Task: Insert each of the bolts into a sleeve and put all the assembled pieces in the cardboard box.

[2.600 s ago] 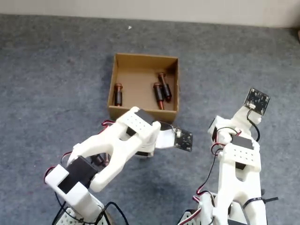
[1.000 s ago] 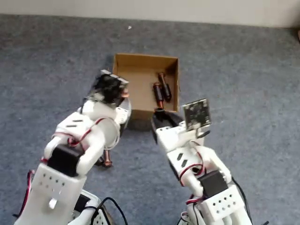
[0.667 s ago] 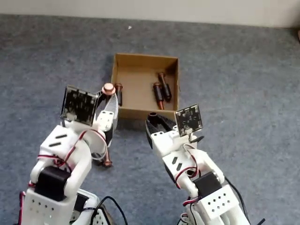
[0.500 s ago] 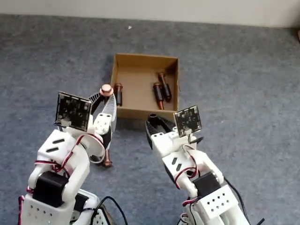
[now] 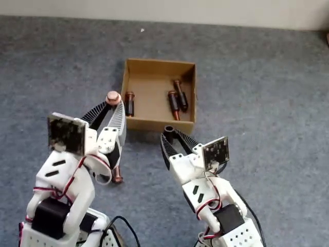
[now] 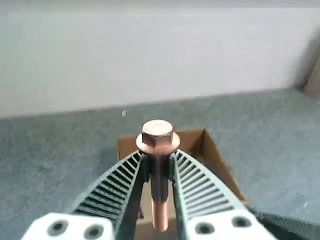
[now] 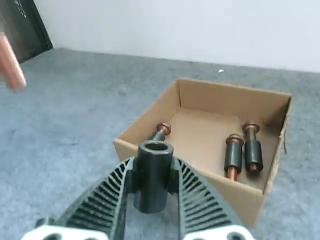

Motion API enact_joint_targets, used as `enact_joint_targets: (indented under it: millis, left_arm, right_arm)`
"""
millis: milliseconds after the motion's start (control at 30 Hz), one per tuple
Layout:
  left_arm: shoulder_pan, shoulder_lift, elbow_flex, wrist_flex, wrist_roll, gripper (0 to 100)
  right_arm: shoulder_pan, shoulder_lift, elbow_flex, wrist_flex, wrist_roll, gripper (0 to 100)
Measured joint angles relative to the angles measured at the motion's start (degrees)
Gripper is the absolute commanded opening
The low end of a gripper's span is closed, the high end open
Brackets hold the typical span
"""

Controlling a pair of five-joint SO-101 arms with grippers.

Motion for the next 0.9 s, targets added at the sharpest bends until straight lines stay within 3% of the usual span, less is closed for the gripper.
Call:
enact_joint_targets:
  millis: [500,900]
  left_arm:
    - [14.6,-2.1,3.3,-5.9,0.0,1]
    - [18.0,-2.1,11.3,-13.5,0.0,1]
  right_arm:
    - [-5.3,-0.1,0.0,-7.7,8.2,0.5]
    - [-5.9,-0.1,0.0,-7.7,12.0,0.5]
